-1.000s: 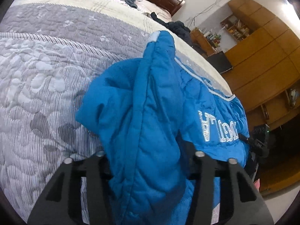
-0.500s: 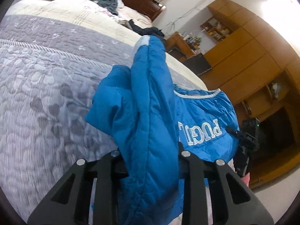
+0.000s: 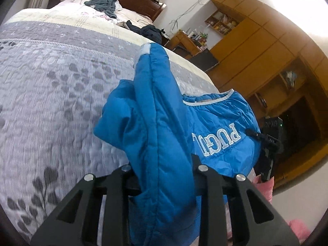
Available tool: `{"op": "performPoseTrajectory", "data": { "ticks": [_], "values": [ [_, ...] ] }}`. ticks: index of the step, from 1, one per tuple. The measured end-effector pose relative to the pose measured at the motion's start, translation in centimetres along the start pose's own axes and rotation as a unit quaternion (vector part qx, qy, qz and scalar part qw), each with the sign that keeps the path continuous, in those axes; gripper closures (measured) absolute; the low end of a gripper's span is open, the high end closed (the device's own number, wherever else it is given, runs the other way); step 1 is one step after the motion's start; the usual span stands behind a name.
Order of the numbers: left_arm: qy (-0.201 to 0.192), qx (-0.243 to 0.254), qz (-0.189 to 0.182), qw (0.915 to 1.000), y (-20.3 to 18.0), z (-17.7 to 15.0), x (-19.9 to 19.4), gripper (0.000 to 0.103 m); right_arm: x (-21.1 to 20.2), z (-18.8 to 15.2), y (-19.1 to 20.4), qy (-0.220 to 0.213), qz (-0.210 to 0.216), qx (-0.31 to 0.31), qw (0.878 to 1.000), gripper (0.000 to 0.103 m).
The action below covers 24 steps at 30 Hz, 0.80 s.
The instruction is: Fold large clothes
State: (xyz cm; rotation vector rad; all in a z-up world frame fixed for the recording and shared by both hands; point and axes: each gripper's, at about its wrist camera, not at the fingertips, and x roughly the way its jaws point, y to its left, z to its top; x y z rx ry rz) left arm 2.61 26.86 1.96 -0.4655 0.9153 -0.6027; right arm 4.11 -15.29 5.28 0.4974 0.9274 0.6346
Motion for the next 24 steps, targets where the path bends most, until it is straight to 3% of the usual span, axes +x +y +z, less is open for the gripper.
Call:
{"op": "performPoseTrajectory", "data": {
  "ticks": [8,14,18,21,24],
  "values": [
    [0.007,-0.037,0.004,0.9993,4.5,-4.3,1.2,0.073,1.7,-4.6,-3.7,0.024,-0.012,0.058,0.998,0.072],
    [0.003,-0.066,-0.024,0.9975,7.8,-5.6,2.7,0.060,4.0,-6.4,-8.4,0.035,0.009,0.119,0.992,0.062],
    [0.008,-0.090,-0.049,0.9947,9.0,-5.8,3.1,0.057,4.6,-6.9,-9.7,0.032,0.033,0.135,0.990,0.058],
    [0.016,-0.088,-0.032,0.9955,8.5,-5.6,2.6,0.056,3.9,-6.5,-9.7,0.034,0.016,0.127,0.991,0.047],
    [0.011,-0.093,-0.015,0.9955,8.2,-5.1,0.8,0.056,1.8,-5.8,-8.6,0.013,-0.040,0.100,0.994,0.044]
  ]
}}
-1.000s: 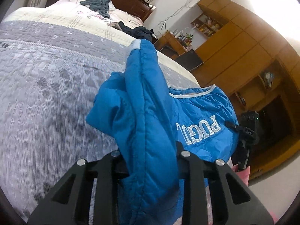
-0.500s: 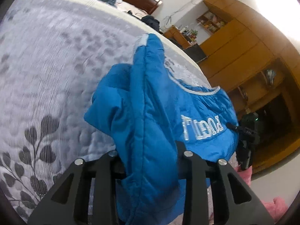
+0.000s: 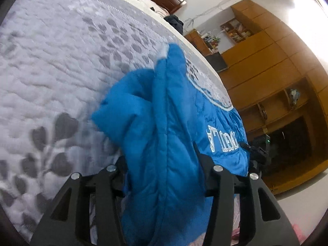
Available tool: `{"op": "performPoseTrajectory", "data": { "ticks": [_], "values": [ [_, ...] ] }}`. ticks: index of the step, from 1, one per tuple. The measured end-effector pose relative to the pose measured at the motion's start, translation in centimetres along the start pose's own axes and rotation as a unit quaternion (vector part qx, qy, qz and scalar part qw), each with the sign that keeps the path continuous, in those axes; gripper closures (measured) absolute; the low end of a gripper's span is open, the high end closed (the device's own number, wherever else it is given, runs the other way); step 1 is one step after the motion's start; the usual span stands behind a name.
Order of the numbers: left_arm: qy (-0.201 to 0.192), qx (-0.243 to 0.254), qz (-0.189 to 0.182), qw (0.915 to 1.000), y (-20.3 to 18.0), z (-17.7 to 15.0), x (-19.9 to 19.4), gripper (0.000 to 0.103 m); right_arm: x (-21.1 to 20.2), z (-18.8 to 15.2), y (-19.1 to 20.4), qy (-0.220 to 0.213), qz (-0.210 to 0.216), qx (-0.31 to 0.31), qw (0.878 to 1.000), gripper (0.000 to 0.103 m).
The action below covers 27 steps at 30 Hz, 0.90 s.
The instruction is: Fold large clothes
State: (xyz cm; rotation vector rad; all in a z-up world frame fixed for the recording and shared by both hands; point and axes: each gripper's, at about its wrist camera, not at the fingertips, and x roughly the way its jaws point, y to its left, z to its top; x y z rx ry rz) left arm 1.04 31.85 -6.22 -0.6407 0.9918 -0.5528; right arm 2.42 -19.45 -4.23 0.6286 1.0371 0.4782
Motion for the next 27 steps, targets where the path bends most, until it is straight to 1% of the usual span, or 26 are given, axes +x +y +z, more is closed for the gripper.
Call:
{"op": "performPoseTrajectory", "data": {
  "ticks": [4,5,6,8,9,10,12,15,17,19,20,22,23,27],
  "values": [
    [-0.021,0.000,0.024,0.9995,-0.4,0.2,-2.7,0.057,-3.6,0.7,1.9,-0.050,-0.069,-0.032,0.996,0.043],
    [-0.030,0.001,0.033,0.9990,-0.8,0.3,-3.2,0.057,-4.2,0.8,2.6,-0.059,-0.078,-0.045,0.994,0.043],
    [-0.049,0.009,0.044,0.9978,-1.4,0.4,-4.1,0.057,-4.8,1.0,4.1,-0.066,-0.083,-0.068,0.992,0.043],
    [-0.084,0.038,0.057,0.9941,-3.2,0.8,-5.4,0.057,-4.9,1.1,6.6,-0.065,-0.073,-0.105,0.990,0.043],
    [-0.097,0.060,0.061,0.9916,-4.7,0.9,-5.8,0.057,-4.4,1.2,8.4,-0.056,-0.067,-0.133,0.987,0.043],
    [-0.098,0.072,0.058,0.9908,-5.6,0.9,-5.7,0.057,-3.9,1.3,9.4,-0.048,-0.066,-0.148,0.986,0.042],
    [-0.082,0.108,0.057,0.9892,-7.7,0.7,-4.4,0.055,-2.0,1.3,11.6,-0.021,-0.071,-0.183,0.980,0.040],
    [-0.050,0.141,0.072,0.9862,-9.2,0.4,-1.1,0.055,1.2,1.2,12.8,0.014,-0.089,-0.204,0.975,0.040],
    [-0.034,0.152,0.092,0.9835,-9.2,0.3,1.1,0.056,3.1,1.4,12.4,0.026,-0.111,-0.204,0.972,0.039],
    [-0.023,0.161,0.102,0.9815,-8.8,0.4,2.6,0.056,4.3,1.9,11.6,0.029,-0.126,-0.197,0.972,0.040],
    [-0.022,0.170,0.116,0.9784,-8.7,0.5,3.5,0.056,4.8,2.3,10.9,0.031,-0.129,-0.190,0.973,0.040],
    [-0.021,0.175,0.123,0.9765,-8.2,0.8,4.0,0.056,5.8,3.1,9.9,0.031,-0.137,-0.180,0.974,0.041],
    [-0.019,0.174,0.126,0.9765,-7.8,1.1,4.4,0.058,6.2,3.4,9.4,0.031,-0.138,-0.176,0.974,0.042],
    [-0.013,0.155,0.117,0.9809,-6.9,2.0,5.3,0.062,6.9,3.8,8.3,0.031,-0.128,-0.164,0.978,0.042]
  ]
}}
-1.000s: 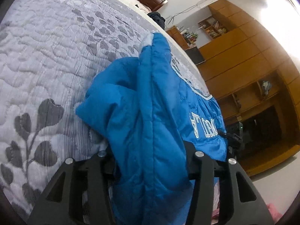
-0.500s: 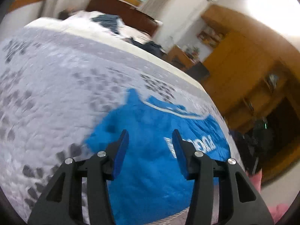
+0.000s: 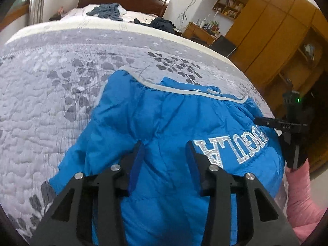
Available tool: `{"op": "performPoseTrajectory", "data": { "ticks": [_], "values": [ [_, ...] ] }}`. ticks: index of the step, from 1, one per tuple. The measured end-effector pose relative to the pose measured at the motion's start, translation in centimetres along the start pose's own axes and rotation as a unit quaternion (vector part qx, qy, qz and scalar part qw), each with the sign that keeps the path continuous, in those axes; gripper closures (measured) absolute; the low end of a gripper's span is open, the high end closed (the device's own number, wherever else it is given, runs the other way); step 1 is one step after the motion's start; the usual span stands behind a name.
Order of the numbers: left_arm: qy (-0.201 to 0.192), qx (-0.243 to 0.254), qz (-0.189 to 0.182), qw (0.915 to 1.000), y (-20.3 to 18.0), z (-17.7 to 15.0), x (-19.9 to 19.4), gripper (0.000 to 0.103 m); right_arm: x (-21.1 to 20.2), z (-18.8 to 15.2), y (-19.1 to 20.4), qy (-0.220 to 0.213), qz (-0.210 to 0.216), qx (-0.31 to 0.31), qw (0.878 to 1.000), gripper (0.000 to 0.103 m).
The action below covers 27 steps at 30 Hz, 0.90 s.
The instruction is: Fold large clothes
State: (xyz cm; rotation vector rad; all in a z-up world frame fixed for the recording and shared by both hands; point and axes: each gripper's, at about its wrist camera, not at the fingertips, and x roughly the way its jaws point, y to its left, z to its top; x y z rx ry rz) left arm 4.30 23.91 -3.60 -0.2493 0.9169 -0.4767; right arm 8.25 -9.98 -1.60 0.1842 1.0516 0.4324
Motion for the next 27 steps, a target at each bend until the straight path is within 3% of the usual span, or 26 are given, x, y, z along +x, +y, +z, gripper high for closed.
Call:
{"op": "performPoseTrajectory", "data": {
  "ticks": [6,8,10,19,27],
  "values": [
    [-0.009,0.002,0.031,0.9995,-1.2,-0.2,-0.5,0.060,-0.6,-0.4,0.1,-0.007,0.004,0.001,1.000,0.042],
    [-0.014,0.006,0.042,0.9990,-2.2,-0.3,-1.0,0.044,-1.7,-0.6,0.1,-0.014,0.015,0.010,1.000,0.040],
    [-0.025,0.016,0.060,0.9978,-3.3,-0.7,-1.8,0.039,-3.2,-0.9,0.1,-0.024,0.022,0.015,0.999,0.037],
    [-0.053,0.027,0.091,0.9941,-6.6,-2.3,-5.2,0.038,-10.8,-3.5,-0.6,-0.078,-0.016,0.025,0.997,0.022],
    [-0.057,0.022,0.099,0.9932,-8.4,-4.1,-7.2,0.037,-12.9,-7.0,-2.0,-0.074,-0.030,0.045,0.996,0.016]
  ]
}}
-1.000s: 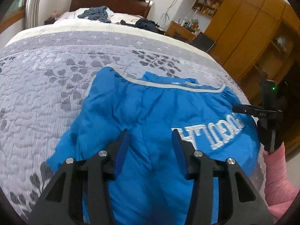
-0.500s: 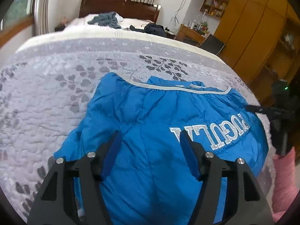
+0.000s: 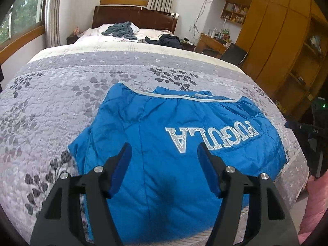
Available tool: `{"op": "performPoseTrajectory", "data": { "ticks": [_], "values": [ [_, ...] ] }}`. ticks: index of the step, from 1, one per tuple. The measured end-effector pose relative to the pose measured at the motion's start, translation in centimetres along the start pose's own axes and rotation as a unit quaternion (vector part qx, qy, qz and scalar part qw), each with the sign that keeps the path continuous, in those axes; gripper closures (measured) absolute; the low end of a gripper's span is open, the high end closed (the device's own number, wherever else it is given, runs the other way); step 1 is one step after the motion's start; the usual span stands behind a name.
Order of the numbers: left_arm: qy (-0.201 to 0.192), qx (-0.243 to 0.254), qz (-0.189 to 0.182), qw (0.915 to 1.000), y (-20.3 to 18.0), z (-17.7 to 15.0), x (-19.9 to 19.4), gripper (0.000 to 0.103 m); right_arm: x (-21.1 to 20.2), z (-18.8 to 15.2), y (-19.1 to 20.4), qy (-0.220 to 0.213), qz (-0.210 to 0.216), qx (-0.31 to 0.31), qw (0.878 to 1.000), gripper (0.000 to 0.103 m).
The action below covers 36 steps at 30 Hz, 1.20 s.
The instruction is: Fold large clothes
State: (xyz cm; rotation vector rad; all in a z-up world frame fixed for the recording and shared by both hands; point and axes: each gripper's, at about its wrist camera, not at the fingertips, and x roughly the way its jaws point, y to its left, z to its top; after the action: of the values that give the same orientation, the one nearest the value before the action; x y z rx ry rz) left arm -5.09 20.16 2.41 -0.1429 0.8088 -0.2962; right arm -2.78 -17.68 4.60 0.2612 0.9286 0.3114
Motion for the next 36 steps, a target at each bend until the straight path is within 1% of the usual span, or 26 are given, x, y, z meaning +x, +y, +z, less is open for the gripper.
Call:
{"op": "performPoseTrajectory", "data": {
  "ticks": [5,11,18,24,30,36],
  "values": [
    [-0.002,-0.004,0.010,0.9999,-0.5,-1.2,-1.2,0.035,-0.1,-1.9,-0.4,0.004,0.016,0.013,1.000,0.013],
    [0.003,-0.011,0.010,0.9999,-0.6,-2.9,-2.1,0.034,0.8,-3.1,-1.0,0.012,0.023,0.027,0.999,0.012],
    [0.016,-0.024,0.031,0.9991,0.2,-4.1,-1.2,0.033,1.7,-3.6,-1.7,0.021,0.023,0.041,0.999,0.010],
    [0.010,-0.020,0.046,0.9987,0.4,-3.9,-0.5,0.032,2.8,-3.8,-2.8,0.032,0.026,0.057,0.998,0.009],
    [0.008,-0.014,0.046,0.9988,0.1,-3.1,0.2,0.032,4.9,-3.8,-3.8,0.055,0.051,0.076,0.994,0.009],
    [0.011,-0.010,0.048,0.9987,0.1,-2.6,1.2,0.030,7.2,-3.7,-4.3,0.078,0.098,0.096,0.987,0.007]
  ]
}}
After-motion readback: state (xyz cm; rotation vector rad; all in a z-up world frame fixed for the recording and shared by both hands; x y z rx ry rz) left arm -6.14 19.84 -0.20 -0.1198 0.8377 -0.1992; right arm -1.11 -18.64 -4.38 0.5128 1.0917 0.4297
